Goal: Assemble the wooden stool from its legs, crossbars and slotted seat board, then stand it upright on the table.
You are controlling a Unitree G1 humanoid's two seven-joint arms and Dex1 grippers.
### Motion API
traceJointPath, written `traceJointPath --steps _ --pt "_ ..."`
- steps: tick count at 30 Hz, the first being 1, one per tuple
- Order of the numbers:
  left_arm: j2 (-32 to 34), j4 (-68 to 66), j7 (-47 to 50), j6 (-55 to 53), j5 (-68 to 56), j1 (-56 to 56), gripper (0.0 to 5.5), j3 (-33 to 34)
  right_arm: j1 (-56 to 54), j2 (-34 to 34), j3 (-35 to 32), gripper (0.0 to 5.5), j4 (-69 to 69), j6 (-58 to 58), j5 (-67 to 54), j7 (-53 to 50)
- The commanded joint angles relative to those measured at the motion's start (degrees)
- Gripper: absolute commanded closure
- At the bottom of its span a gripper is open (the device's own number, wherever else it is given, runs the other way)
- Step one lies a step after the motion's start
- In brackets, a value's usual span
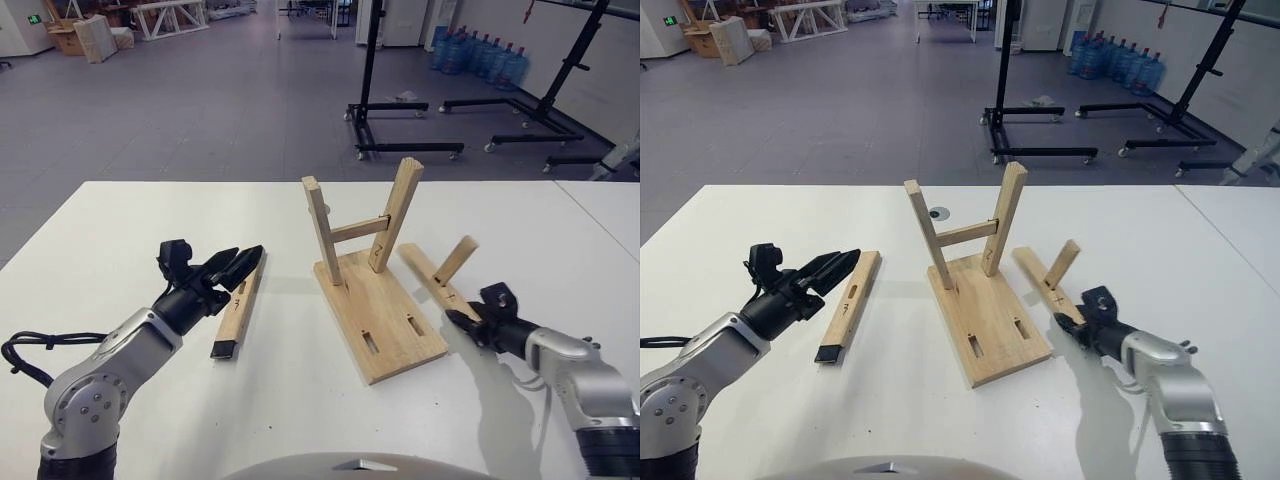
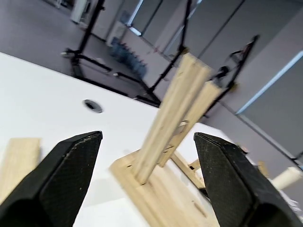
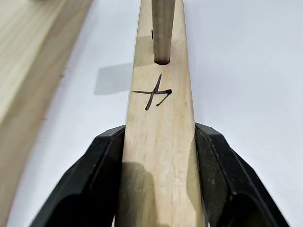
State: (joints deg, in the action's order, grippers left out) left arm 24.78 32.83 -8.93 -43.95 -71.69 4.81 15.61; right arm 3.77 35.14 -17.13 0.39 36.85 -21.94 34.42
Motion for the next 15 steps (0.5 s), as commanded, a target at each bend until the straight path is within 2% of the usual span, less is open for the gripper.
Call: traceJointPath --steps 1,3,5,8,11,15 --pt "6.30 -1.56 -8.18 -2.16 -9.15 -1.01 1.93 5.54 -9.08 4.36 -15.91 3.45 -0.16 5.92 -14.75 3.22" --pt "9.93 -2.07 -10.66 -3.54 -15.31 -4.82 1.93 6.50 -14.84 7.71 -21.11 3.45 2.96 11.95 -25.04 4.85" --pt "12.43 -2.27 -11.86 -4.09 -18.73 -10.27 1.93 5.40 -20.31 9.89 -22.36 3.45 8.64 18.26 -36.65 5.73" --pt "11.47 -6.01 -11.25 -3.53 -23.26 -18.48 1.93 2.35 -23.69 8.47 -17.14 3.45 19.37 23.15 -50.34 4.13" --pt "9.04 -8.65 -8.97 -2.39 -28.83 -21.61 1.93 0.32 -25.36 4.88 -11.56 3.45 24.22 23.39 -60.73 -2.16" --pt "6.38 -9.55 -6.29 -2.64 -34.26 -21.98 1.93 -3.53 -26.01 1.77 -5.02 3.45 24.89 22.00 -66.14 -7.65"
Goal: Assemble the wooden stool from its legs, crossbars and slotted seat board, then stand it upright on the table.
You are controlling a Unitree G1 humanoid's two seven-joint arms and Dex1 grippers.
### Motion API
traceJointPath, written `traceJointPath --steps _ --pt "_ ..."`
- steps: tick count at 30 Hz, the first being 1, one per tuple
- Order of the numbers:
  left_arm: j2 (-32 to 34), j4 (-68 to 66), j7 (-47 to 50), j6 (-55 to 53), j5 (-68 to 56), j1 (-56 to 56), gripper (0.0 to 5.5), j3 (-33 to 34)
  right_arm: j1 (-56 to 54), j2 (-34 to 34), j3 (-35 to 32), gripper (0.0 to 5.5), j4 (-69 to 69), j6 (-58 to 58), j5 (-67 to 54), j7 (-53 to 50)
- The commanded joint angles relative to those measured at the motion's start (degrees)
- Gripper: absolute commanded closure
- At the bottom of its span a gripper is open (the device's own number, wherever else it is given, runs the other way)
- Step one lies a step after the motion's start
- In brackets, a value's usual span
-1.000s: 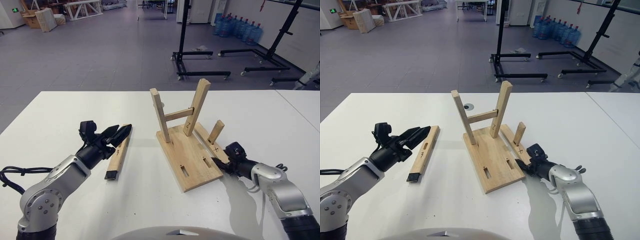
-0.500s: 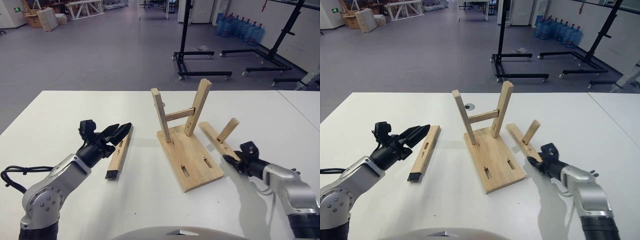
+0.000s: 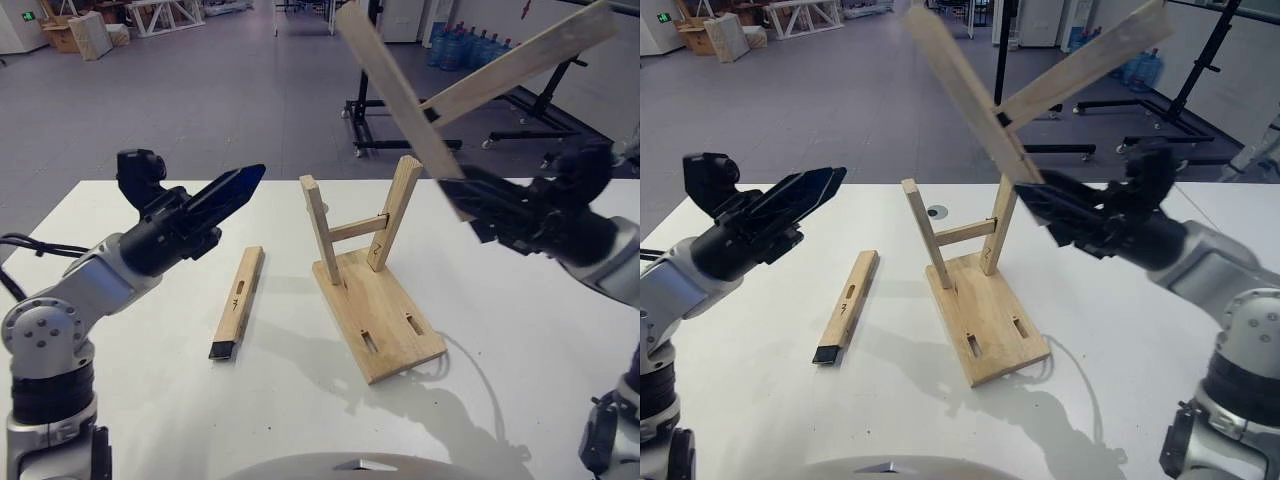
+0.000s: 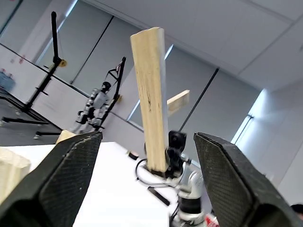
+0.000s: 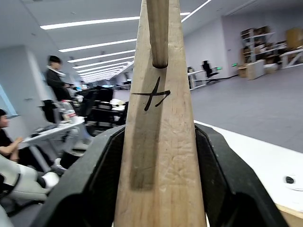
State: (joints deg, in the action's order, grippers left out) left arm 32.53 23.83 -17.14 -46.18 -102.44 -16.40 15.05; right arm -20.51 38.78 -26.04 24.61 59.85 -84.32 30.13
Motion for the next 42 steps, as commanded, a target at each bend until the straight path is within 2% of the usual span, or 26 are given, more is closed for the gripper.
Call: traceJointPath --steps 1,4,8,18,29,33,42 --pt "-1.70 -0.80 2.43 -0.38 -4.41 -0.64 1.93 -3.55 -1.96 -2.25 4.71 3.45 0.34 -1.38 -4.95 -4.38" --pt "-2.44 -1.83 4.19 0.30 -6.43 -1.49 1.93 -4.67 -1.74 -2.58 7.37 3.45 0.52 -1.95 -6.89 -6.03" --pt "-2.93 -3.04 6.76 1.03 -7.56 -3.87 1.40 -5.55 -0.56 -2.94 10.15 3.45 1.83 -2.78 -9.60 -8.16" --pt "-5.61 -3.34 10.89 2.84 -10.13 -8.43 0.10 -6.28 2.07 -4.62 15.96 3.45 3.92 -5.31 -7.60 -9.74" --pt "-6.44 -4.32 11.85 2.33 -9.16 -9.45 0.10 -8.15 3.58 -5.10 18.84 3.45 5.75 -7.42 -7.90 -9.95" --pt "-7.08 -6.32 12.51 3.01 -10.23 -10.58 0.10 -6.89 3.65 -5.35 19.33 3.45 5.63 -7.95 -8.22 -10.44" --pt "-8.44 -7.73 13.62 1.51 -10.32 -11.42 1.53 -6.19 2.81 -5.65 20.27 3.45 5.03 -8.41 -7.98 -10.81"
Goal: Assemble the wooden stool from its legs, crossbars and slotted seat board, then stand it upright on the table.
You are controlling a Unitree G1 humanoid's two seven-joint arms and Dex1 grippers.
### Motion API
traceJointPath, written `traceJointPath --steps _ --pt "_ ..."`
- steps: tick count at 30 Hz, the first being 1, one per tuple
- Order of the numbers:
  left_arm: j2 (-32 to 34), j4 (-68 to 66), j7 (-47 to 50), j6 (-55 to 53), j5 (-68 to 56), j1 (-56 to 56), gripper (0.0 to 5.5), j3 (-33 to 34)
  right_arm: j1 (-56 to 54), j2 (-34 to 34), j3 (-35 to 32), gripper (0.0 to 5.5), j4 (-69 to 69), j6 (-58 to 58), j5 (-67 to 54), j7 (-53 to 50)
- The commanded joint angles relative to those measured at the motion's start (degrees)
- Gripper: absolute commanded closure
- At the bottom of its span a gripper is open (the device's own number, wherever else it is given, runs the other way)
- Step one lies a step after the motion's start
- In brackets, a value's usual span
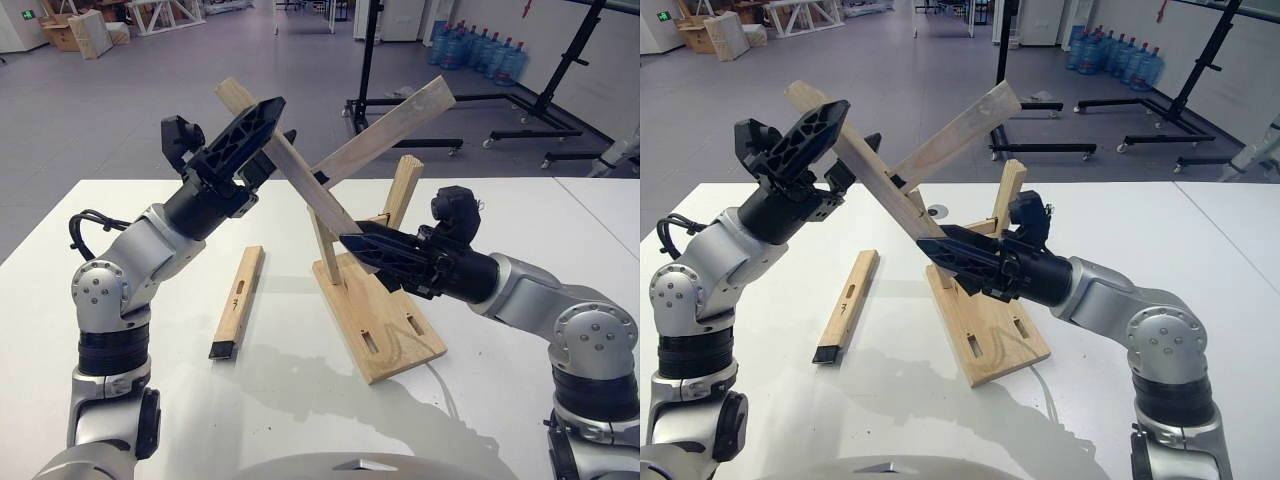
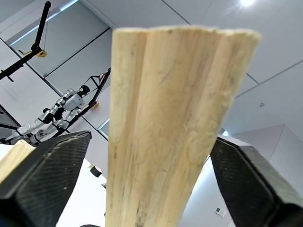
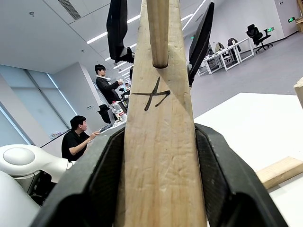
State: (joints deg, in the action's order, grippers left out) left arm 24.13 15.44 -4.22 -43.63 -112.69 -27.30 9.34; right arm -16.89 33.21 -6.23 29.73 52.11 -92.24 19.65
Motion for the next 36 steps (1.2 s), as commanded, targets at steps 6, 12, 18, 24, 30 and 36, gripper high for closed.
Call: traceJointPath --steps 6,12,18,24,30,36 --pt "-0.40 2.29 0.70 -1.61 -0.19 0.29 2.45 -1.00 -0.90 -0.44 1.12 3.45 0.22 -0.89 0.36 -0.79" --pt "-0.81 4.01 0.78 -1.52 -0.22 1.65 3.21 -1.39 -0.37 -0.78 1.61 3.45 0.79 -1.41 0.50 -1.35" --pt "-0.58 4.53 1.40 -0.99 0.42 3.25 3.21 -2.03 -0.46 -1.06 1.67 3.45 0.72 -1.79 0.84 -1.60" --pt "0.26 3.11 1.44 -0.03 2.56 3.09 3.22 -0.99 0.58 -0.66 1.15 3.16 0.82 -1.58 2.67 0.10" --pt "1.12 0.96 -1.11 -0.74 8.87 2.68 3.40 -0.62 3.39 7.48 -5.01 2.14 1.12 1.02 -1.48 4.85" --pt "3.98 1.78 -6.10 -1.90 18.18 3.41 3.41 -0.19 8.24 17.45 -12.62 2.10 -1.31 0.98 6.71 13.90"
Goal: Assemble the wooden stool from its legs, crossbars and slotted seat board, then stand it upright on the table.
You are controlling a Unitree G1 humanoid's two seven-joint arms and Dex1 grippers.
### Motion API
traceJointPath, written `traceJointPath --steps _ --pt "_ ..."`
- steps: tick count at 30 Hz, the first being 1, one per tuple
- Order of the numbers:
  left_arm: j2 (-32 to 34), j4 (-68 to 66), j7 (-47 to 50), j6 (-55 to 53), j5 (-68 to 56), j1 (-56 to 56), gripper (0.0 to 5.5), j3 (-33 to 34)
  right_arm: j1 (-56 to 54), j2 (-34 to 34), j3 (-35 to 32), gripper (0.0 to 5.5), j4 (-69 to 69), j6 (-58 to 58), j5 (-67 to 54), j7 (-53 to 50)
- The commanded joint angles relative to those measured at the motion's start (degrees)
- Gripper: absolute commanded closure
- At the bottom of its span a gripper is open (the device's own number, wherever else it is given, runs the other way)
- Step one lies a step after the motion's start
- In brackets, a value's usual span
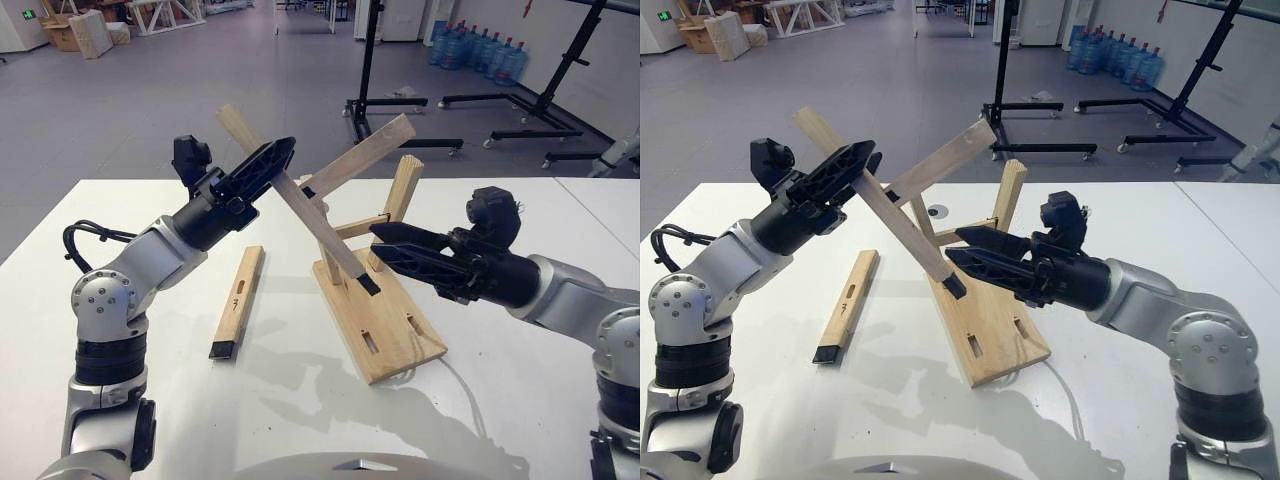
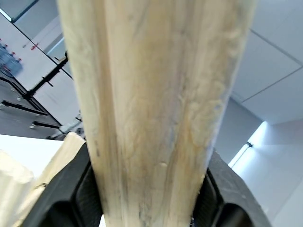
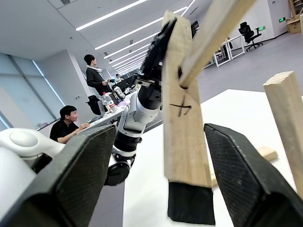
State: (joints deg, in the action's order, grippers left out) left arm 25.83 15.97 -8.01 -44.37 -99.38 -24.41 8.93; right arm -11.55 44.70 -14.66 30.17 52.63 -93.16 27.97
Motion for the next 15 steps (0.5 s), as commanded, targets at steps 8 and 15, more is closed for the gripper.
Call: traceJointPath --steps 8,15 --pt "-0.26 10.88 -4.60 3.66 24.64 6.48 3.41 -4.43 4.52 18.03 12.65 2.10 -21.43 -23.36 61.54 13.51" --pt "-4.90 11.79 -5.61 5.33 28.06 12.16 3.41 -4.85 8.91 21.75 22.80 2.10 -29.18 -37.50 79.15 28.31"
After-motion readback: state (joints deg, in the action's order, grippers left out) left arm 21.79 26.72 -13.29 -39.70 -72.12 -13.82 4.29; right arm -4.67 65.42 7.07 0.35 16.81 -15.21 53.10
